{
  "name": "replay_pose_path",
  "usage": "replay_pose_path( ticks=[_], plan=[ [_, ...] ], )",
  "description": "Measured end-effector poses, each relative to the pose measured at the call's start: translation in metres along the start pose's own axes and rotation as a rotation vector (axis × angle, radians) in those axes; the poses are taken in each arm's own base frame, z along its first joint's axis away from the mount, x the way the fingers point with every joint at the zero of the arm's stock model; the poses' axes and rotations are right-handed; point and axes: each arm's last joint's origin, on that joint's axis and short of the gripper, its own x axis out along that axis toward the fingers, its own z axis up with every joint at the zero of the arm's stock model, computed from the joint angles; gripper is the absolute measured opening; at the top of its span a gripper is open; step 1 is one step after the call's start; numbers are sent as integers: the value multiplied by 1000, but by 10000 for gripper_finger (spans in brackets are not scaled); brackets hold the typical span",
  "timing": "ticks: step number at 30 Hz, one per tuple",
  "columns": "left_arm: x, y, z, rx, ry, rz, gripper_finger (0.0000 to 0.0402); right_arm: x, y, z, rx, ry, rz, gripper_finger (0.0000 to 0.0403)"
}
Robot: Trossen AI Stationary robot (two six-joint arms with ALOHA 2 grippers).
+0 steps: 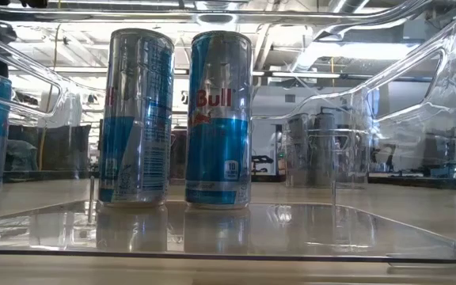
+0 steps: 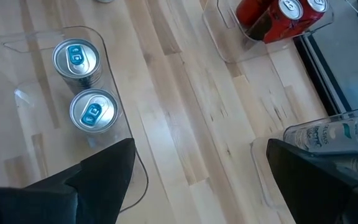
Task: Sort soda cans
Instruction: Put the top blue soda can into the bottom transparent bin
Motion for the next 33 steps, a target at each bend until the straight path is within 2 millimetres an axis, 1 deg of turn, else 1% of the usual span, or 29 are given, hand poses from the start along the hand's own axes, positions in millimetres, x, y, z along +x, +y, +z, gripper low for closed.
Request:
replay_pose_path(
  ticks=[2,9,16,19,26,33],
  plan=[
    [3,-4,0,16,15,2,399,0,0,0,-1,2,1,380],
    [17,-14,-3,66,82,109,400,0,0,0,0,2,2,380],
    [29,-24,-4,137,115,167,395,0,0,0,2,2,3,380],
    [30,-25,-4,148,113,176,376,0,0,0,15,-1,0,380],
    [31,-25,-2,160,107,166,311,0,1,0,40,-6,0,380],
    [33,-25,3,175,116,157,278,-2,1,-1,37,-40,-39,380]
  ],
)
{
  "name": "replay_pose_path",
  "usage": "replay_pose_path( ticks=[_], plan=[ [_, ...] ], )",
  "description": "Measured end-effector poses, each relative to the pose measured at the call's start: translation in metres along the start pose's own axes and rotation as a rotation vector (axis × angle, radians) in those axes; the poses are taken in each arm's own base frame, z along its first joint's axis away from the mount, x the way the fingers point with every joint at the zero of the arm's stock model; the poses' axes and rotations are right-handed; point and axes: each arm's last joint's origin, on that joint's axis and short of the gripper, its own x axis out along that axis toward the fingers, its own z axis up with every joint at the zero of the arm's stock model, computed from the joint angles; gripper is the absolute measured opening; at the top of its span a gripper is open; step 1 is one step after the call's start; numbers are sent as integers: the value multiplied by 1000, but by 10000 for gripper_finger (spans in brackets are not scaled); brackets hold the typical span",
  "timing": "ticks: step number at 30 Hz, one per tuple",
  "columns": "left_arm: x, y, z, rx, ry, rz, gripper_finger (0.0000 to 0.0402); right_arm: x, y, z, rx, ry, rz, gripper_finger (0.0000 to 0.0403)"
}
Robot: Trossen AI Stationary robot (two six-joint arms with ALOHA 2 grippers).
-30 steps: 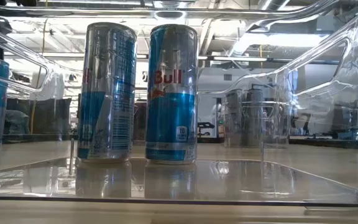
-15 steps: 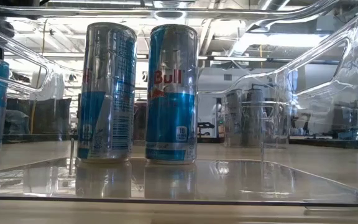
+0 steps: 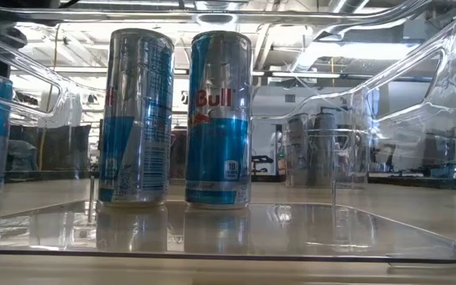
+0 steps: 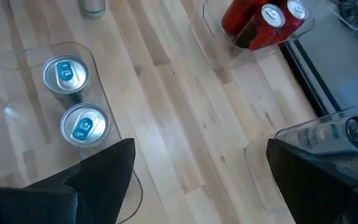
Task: Sort soda cans
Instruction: Put the top blue soda can into the bottom transparent bin
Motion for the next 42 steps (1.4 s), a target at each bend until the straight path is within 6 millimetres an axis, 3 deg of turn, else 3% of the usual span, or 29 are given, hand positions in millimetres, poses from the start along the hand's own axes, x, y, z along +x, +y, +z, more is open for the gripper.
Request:
replay_pose_path(
  ticks=[5,15,21,28,33,42],
  plan=[
    [0,1,1,0,32,-14,232,-4,4,-3,-10,-15,0,380],
    [-4,2,1,-18,74,-34,232,-26,2,-10,-7,-96,-10,380],
    [-29,0,10,-32,43,-106,232,-59,-19,-14,8,-199,4,380],
    [-65,-5,27,-62,-52,-237,232,-73,-37,-14,0,-233,16,380],
    [-82,-23,43,-15,-128,-312,232,-71,-46,-17,-24,-226,-7,380],
    [-94,-79,77,141,-150,-334,232,-59,-65,-28,-16,-190,-60,380]
  ],
)
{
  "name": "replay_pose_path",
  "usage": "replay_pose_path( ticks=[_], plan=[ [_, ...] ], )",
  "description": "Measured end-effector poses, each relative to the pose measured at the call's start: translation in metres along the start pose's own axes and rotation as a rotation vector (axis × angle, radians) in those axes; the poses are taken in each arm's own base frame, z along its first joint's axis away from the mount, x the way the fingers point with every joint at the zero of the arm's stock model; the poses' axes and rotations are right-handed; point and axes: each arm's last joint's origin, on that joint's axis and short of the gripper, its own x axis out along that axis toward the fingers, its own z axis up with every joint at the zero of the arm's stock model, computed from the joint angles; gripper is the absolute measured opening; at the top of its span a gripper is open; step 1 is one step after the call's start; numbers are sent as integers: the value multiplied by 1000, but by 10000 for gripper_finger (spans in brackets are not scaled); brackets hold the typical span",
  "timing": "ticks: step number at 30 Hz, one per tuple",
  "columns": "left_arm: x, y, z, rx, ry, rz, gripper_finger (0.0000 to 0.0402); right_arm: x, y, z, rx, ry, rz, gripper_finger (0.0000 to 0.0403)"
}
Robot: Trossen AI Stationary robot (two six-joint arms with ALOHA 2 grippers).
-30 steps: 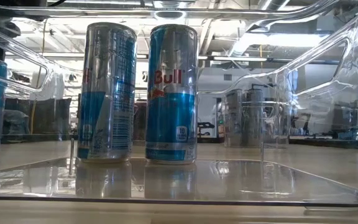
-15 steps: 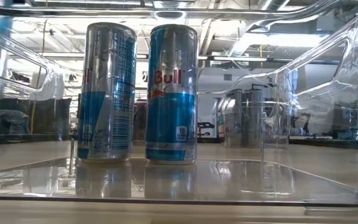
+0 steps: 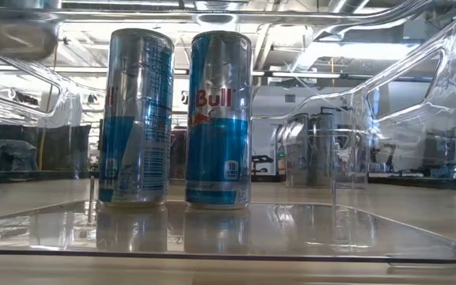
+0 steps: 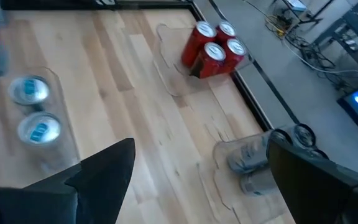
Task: Sort soda cans
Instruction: Put the top blue soda can into the bottom transparent bin
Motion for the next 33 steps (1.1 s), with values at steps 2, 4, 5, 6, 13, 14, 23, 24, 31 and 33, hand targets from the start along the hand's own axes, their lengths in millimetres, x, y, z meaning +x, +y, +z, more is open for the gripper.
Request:
replay_pose_path(
  ticks=[2,4,5,6,13,14,23,24,31,33],
  plan=[
    [4,-11,9,29,3,-14,232,3,-3,-3,-5,10,-13,380],
    [8,-22,17,58,11,-18,232,7,-4,-7,-14,23,-26,380],
    [10,-26,20,72,20,-12,232,9,-4,-9,-14,30,-34,380],
    [12,-30,23,84,28,-5,232,12,-4,-10,-9,37,-42,380],
    [33,-50,40,167,36,41,232,23,1,-20,-18,72,-73,380],
    [37,-51,42,172,36,53,232,25,3,-21,-20,77,-75,380],
    [74,-53,49,158,90,132,232,28,10,-28,5,86,-82,380],
    [77,-53,49,155,92,140,232,28,11,-30,4,86,-81,380],
    [82,-53,49,98,62,176,232,26,16,-35,12,87,-75,380],
    [82,-55,49,97,54,173,232,25,17,-35,12,84,-71,380]
  ],
)
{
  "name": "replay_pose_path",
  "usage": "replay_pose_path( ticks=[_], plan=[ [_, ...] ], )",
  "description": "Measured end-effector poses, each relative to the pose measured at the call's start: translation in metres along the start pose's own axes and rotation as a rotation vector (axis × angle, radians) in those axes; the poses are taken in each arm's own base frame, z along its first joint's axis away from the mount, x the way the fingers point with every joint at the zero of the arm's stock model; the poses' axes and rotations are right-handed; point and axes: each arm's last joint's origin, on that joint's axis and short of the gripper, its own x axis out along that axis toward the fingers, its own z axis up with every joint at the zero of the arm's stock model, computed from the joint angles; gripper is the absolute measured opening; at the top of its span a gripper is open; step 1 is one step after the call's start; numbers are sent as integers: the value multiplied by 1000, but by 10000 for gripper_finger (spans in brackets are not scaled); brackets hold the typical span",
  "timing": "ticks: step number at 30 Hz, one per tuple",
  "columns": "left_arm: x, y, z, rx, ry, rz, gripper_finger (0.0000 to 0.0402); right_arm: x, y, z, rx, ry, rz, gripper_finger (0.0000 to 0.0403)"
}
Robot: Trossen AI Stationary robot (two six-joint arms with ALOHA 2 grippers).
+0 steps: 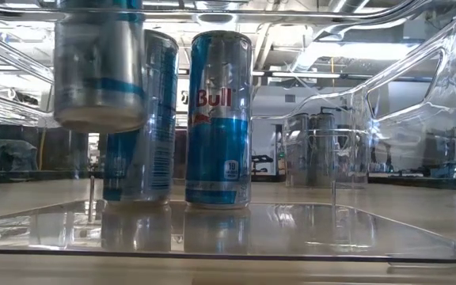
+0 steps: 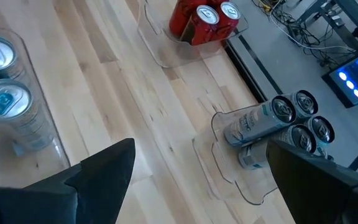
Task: Sort soda cans
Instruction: Put the top blue soda can into the bottom transparent bin
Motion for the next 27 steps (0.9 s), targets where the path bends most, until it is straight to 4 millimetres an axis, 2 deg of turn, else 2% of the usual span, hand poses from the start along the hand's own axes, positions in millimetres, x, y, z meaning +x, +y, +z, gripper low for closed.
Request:
replay_pose_path(
  ticks=[11,14,18,27],
  plan=[
    [-3,-12,-4,44,-37,-40,233,-1,0,0,-3,0,2,380],
    [3,-19,-7,109,-41,-25,233,0,1,0,-2,0,2,380],
    [23,-31,-9,182,-11,-9,233,0,1,0,-1,-1,3,380],
    [48,-37,-9,151,44,30,234,0,1,0,10,-2,10,380]
  ],
)
